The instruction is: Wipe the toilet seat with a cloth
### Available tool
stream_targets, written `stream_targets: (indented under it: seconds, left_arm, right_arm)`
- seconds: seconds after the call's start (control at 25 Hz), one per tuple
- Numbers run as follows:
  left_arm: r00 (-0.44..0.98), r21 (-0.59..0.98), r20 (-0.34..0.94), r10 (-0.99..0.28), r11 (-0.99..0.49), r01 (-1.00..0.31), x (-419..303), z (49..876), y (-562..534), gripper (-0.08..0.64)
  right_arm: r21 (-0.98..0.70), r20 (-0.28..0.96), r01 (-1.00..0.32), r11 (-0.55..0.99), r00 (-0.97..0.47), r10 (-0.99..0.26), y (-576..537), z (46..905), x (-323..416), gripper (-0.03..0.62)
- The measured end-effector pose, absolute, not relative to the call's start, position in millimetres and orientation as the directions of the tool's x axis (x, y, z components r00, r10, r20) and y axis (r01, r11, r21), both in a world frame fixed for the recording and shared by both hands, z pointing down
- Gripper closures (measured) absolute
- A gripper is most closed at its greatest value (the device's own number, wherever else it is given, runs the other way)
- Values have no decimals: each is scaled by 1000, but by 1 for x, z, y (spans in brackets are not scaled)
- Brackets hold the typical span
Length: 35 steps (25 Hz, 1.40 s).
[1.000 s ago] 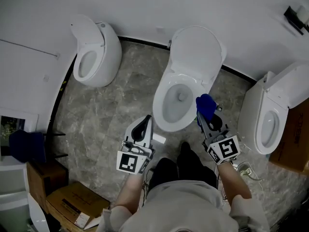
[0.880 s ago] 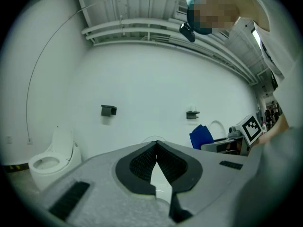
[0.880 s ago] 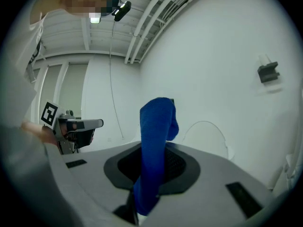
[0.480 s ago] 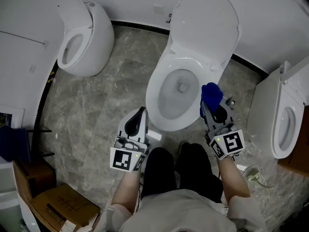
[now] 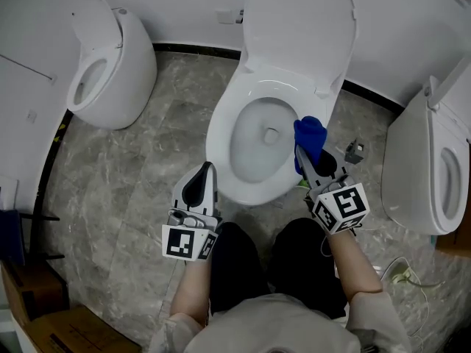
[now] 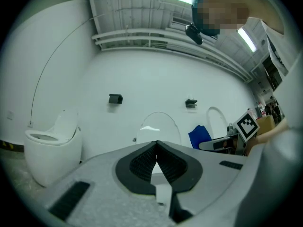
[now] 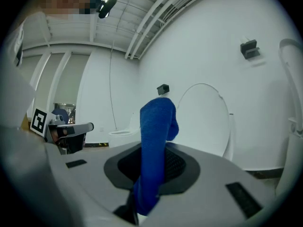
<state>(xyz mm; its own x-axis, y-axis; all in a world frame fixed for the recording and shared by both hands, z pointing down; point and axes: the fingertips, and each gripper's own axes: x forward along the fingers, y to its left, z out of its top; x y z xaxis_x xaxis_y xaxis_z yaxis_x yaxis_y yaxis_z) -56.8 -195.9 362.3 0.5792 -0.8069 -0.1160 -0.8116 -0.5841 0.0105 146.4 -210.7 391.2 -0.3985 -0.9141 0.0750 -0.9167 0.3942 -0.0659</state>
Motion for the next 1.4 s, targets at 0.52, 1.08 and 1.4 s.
stream_targets:
  seconds: [0.52, 1.08, 1.4]
  left_arm:
    - [618, -16, -130, -775, -622, -783, -68, 372, -164, 552]
    - [595, -13, -139, -791, -599, -800, -77, 374, -171, 552]
    - [550, -13, -124, -826, -553, -833, -92, 381, -178, 552]
  right_arm:
    - [-64, 64, -926, 373, -376, -924, -198, 404, 127, 538]
    - [-21, 111, -909, 415, -415, -903, -260, 406, 117, 538]
    - [0, 161, -893, 451, -445, -881, -318, 413, 104, 538]
